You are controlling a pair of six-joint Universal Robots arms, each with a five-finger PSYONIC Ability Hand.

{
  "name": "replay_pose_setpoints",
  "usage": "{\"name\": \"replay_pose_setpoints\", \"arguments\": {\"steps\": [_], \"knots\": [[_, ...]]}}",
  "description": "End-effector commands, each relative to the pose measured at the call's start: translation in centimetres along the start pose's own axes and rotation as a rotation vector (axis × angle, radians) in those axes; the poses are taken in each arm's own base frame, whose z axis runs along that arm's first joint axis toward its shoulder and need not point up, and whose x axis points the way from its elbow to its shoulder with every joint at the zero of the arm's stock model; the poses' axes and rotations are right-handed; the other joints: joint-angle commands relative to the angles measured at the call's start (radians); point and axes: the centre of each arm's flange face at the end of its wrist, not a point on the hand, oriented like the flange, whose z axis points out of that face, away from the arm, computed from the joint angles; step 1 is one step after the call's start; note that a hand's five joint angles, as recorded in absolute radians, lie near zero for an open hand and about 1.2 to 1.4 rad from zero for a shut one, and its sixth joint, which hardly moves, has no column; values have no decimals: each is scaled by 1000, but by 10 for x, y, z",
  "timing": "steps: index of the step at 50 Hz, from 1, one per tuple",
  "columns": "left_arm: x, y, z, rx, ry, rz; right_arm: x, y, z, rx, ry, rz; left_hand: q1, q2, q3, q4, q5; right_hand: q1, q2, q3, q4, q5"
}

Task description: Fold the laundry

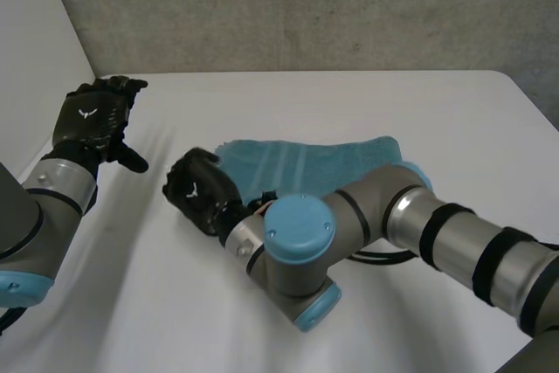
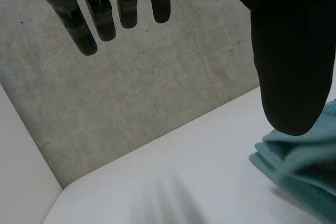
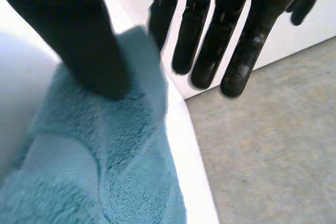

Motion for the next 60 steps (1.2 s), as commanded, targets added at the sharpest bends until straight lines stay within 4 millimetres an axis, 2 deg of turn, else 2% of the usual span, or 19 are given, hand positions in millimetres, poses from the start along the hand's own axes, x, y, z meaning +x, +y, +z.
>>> {"name": "replay_pose_setpoints", "arguments": {"steps": [1,2,3,6,7,10,11,13,14,15,18,19,23,29,31,43,56,59,60], "knots": [[5,3,-2,-11,13,-2,60,-11,-6,-83,184,77,-22,-33,-44,-34,-49,-607,-741,-759,-761,-769],[5,3,-2,-11,13,-2,73,-10,-9,-96,222,105,-22,-33,-44,-34,-49,-607,-741,-759,-761,-769],[5,3,-2,-11,13,-2,98,-5,-15,-120,285,162,-22,-33,-44,-34,-49,-607,-741,-759,-761,-769],[6,6,-3,-20,17,-1,128,4,-28,-158,354,249,-22,-33,-44,-34,-49,-607,-741,-759,-761,-769],[7,6,-3,-20,19,-1,143,9,-38,-184,378,306,-22,-33,-44,-34,-49,-607,-741,-759,-761,-769],[9,6,-4,-22,27,-2,162,20,-56,-245,408,394,-22,-33,-44,-34,-49,-607,-741,-759,-761,-769],[11,6,-5,-22,30,-2,175,31,-70,-295,430,457,-22,-33,-44,-34,-49,-607,-741,-759,-761,-769],[12,6,-6,-22,34,-2,180,38,-78,-325,442,491,-22,-33,-44,-34,-49,-607,-741,-759,-761,-769],[13,6,-6,-22,34,-2,186,47,-87,-362,456,536,-22,-33,-44,-34,-49,-607,-741,-759,-761,-769],[14,7,-6,-24,38,-3,192,63,-105,-436,480,622,-22,-33,-44,-34,-49,-607,-741,-759,-761,-769],[15,7,-7,-26,41,-3,195,80,-126,-519,496,712,-22,-33,-44,-34,-49,-607,-741,-759,-761,-769],[16,7,-7,-26,43,-3,196,91,-138,-565,500,761,-22,-33,-44,-34,-49,-577,-711,-729,-731,-739],[19,8,-8,-28,54,-4,188,115,-165,-643,475,845,-22,-33,-44,-34,-49,-427,-562,-580,-581,-589],[21,8,-9,-29,57,-4,180,132,-183,-662,453,894,-22,-33,-44,-34,-49,-291,-426,-444,-445,-453],[21,8,-9,-29,58,-4,173,145,-193,-643,464,907,-22,-33,-44,-34,-49,-218,-353,-371,-372,-380],[27,13,-11,-45,74,-3,166,154,-192,-602,478,895,-22,-33,-44,-34,-49,-127,-261,-279,-281,-289],[29,15,-13,-50,81,-2,154,161,-192,-631,468,913,-22,-33,-44,-34,-49,-168,-303,-321,-322,-330],[29,15,-14,-51,83,-2,153,162,-193,-634,468,914,-22,-33,-44,-34,-49,-144,-279,-297,-298,-306],[30,15,-14,-51,83,-2,154,163,-193,-632,473,914,-22,-33,-44,-34,-49,-8,-142,-160,-162,-170]]}}
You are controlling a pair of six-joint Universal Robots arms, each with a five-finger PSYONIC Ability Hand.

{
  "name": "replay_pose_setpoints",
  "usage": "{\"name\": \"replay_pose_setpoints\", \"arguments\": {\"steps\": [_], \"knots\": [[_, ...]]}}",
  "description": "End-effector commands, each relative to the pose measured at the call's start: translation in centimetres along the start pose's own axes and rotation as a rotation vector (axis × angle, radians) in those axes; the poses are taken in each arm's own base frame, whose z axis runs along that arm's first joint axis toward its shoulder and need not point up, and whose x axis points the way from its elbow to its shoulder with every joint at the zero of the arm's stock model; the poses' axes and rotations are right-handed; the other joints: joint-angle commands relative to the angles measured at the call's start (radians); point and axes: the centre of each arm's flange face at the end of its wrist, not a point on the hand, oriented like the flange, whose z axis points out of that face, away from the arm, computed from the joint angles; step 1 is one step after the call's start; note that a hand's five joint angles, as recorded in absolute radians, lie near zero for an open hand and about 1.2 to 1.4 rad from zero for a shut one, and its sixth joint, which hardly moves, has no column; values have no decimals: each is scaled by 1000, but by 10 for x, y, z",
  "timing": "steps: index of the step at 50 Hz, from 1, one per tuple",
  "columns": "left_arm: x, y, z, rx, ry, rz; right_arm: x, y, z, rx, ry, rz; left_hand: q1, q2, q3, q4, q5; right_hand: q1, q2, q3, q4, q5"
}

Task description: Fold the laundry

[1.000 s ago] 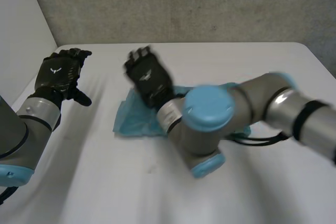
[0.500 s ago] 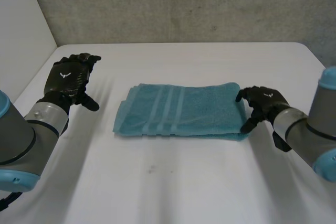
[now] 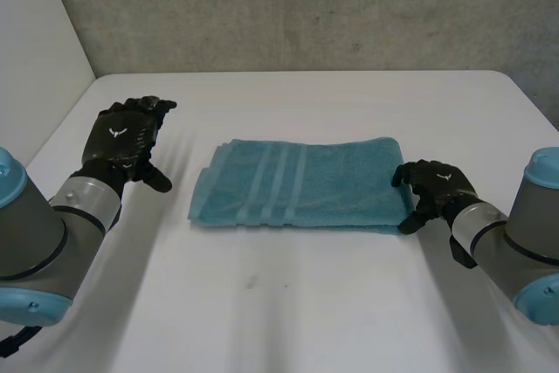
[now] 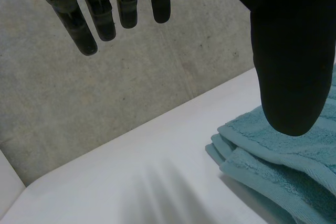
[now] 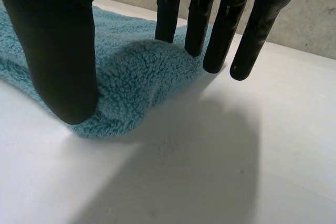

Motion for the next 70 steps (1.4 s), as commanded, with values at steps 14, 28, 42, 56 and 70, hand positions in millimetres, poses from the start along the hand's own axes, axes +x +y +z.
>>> {"name": "replay_pose_setpoints", "arguments": {"steps": [14,28,42,56,70], "knots": [[2,0,-1,-1,3,0,53,-32,-7,106,209,47,-22,-33,-44,-34,-49,926,843,840,842,864],[4,0,-2,-1,11,0,119,-51,-29,65,379,-82,-22,-33,-44,-34,-49,926,843,840,842,864],[17,-12,-4,31,47,1,-34,-86,-25,263,-91,-211,-22,-33,-44,-34,-49,926,843,840,842,864],[55,-42,2,110,159,-28,-125,-41,-32,184,-328,-259,-22,-33,-44,-34,-49,331,247,244,247,268],[144,-43,21,2,385,-194,-54,-99,-36,200,-41,-68,-22,-33,-44,-34,-49,-295,-379,-382,-380,-358]]}}
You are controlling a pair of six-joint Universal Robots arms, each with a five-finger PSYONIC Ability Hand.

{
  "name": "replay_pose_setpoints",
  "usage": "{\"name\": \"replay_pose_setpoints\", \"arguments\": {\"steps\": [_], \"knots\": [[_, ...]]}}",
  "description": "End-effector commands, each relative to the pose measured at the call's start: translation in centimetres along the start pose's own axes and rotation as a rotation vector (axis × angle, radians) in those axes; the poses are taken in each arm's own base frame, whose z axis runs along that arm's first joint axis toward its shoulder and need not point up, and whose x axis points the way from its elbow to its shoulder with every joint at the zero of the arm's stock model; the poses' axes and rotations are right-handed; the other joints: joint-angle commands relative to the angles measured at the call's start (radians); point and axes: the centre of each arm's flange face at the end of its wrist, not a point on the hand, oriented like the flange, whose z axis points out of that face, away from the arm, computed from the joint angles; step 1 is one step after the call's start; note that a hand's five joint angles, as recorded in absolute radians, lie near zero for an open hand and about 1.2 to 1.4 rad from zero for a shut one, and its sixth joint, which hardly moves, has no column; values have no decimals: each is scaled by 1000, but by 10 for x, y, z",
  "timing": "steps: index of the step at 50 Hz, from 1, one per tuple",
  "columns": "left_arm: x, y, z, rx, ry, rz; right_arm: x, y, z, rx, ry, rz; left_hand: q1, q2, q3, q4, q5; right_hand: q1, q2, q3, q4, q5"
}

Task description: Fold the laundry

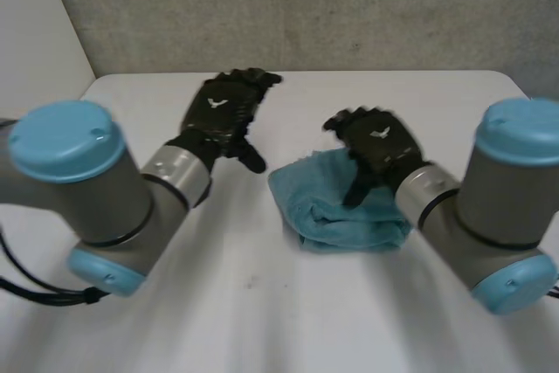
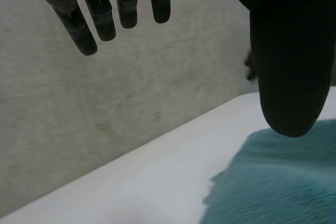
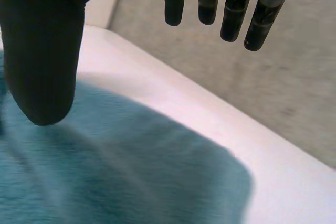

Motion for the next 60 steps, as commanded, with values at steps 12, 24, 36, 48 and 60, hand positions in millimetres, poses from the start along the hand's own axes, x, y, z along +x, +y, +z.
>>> {"name": "replay_pose_setpoints", "arguments": {"steps": [12,24,36,48,60], "knots": [[55,49,26,-153,41,-125,54,11,9,-79,53,278,22,12,1,11,-4,-38,-51,-43,-62,-68],[54,95,16,-298,23,-106,53,65,34,-266,30,328,-4,-14,-26,-16,-30,-38,-51,-43,-62,-68],[52,84,9,-326,34,-28,65,67,35,-305,44,348,-22,-32,-43,-34,-48,-38,-51,-43,-62,-68],[36,-30,-1,-127,2,-5,85,-78,-10,86,164,248,-22,-32,-43,-34,-48,-38,-51,-43,-62,-68],[-54,-144,-60,-30,-208,-1,98,-129,-55,192,332,135,-22,-32,-43,-34,-48,-38,-51,-43,-62,-68]]}}
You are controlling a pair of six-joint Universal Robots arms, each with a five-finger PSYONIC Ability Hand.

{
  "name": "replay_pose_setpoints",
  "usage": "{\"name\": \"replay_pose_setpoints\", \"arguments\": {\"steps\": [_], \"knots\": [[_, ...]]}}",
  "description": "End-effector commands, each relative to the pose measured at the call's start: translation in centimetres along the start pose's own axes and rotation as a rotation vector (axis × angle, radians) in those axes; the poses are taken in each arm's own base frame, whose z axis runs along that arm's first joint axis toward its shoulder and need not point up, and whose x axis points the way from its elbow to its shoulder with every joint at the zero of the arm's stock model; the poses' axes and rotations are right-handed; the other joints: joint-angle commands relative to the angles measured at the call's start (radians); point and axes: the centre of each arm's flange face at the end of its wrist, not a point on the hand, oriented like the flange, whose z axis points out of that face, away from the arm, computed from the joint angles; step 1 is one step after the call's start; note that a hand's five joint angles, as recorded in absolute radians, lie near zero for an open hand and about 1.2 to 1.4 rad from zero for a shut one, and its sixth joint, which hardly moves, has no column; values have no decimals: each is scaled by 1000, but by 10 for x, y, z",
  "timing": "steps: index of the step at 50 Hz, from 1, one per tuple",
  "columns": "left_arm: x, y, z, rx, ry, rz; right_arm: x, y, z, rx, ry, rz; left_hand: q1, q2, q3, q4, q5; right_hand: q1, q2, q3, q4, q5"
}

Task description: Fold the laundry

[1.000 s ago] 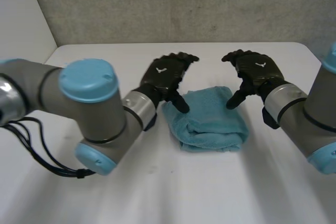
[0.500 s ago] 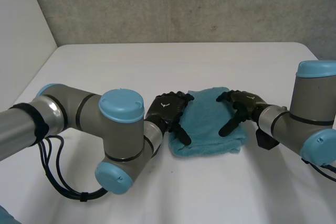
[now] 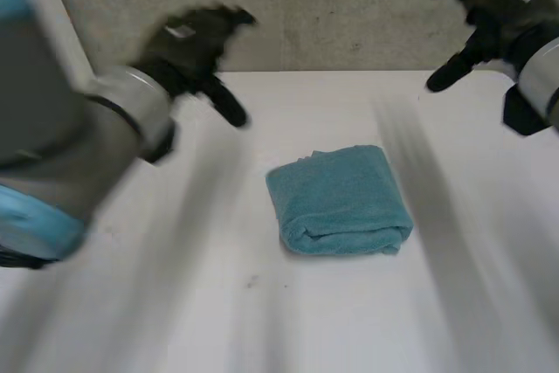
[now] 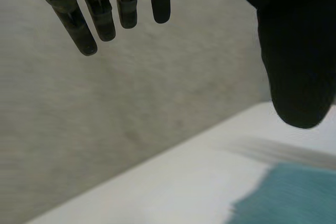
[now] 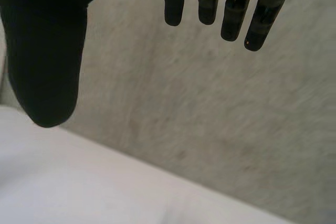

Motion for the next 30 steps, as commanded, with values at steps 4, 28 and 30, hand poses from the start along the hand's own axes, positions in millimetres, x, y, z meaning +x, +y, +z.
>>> {"name": "replay_pose_setpoints", "arguments": {"steps": [4,28,30], "knots": [[-57,-45,-32,5,-63,-11,4,-12,-16,-9,61,-126,-22,-32,-43,-34,-48,-38,-51,-38,-62,-58],[-58,-38,-38,-12,-40,-17,1,-7,-18,-26,47,-126,-22,-32,-43,-34,-48,-38,-51,-38,-62,-58],[-59,-40,-38,-1,-45,-14,1,-8,-19,-23,52,-121,-22,-32,-43,-34,-48,-38,-51,-38,-62,-58]]}}
